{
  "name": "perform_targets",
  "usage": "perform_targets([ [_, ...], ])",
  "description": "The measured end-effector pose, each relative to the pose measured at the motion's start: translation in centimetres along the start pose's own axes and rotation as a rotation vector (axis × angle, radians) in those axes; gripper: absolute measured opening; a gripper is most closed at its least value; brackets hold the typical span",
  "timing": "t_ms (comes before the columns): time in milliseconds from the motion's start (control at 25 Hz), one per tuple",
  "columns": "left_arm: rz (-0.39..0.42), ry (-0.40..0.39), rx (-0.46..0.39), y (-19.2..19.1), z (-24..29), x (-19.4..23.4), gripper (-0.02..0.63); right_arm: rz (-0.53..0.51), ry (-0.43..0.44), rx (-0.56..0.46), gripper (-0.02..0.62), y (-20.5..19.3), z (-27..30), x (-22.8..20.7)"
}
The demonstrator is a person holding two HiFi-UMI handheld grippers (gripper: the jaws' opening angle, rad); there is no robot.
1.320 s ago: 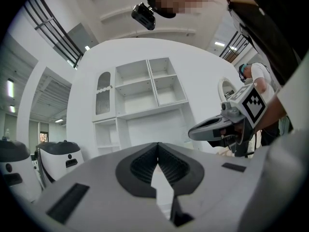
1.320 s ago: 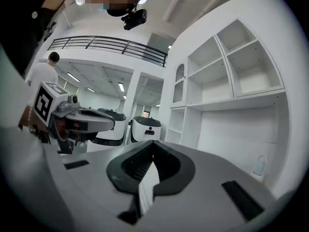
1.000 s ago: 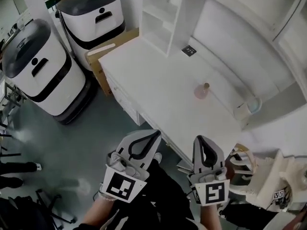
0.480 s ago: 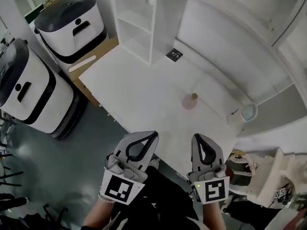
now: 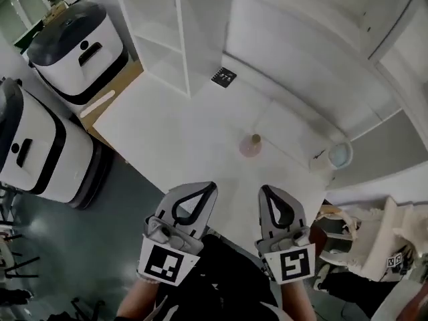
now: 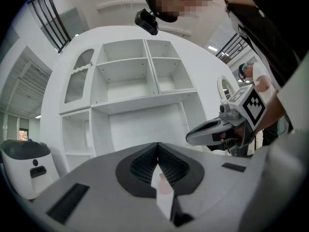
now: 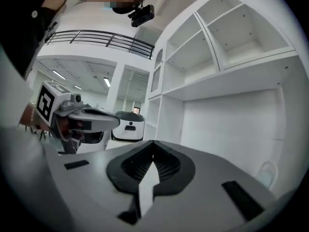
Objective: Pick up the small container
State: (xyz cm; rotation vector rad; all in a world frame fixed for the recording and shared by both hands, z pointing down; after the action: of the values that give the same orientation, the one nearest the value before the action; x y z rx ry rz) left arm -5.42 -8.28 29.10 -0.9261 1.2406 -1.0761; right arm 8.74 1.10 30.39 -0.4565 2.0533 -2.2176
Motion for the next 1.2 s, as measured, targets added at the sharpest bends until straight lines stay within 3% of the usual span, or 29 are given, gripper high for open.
perform_targets([
  [680,0.054,-0.105,0.008,0.4,4.8,-0.4,0.002,0.020,-0.053,0.037,0.002,-1.5,-0.6,-2.6],
  [1200,0.049,-0.225,0.009,-0.9,6.8,2.1,0.002,0.031,-0.131,0.080,0.002,-2.5,1.7,-2.8],
])
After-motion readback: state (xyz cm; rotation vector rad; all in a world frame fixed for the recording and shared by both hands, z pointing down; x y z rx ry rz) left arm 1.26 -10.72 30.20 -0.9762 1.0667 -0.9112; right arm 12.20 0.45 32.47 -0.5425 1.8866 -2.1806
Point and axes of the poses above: the fingertips, and each gripper's own axes: z forward along the fingers, x to its left, y out of its top, the point moved 7 cm from there along -z, backward along the fingers, and after that the axes turned 14 degrees about -y, right-handed, at the moved point
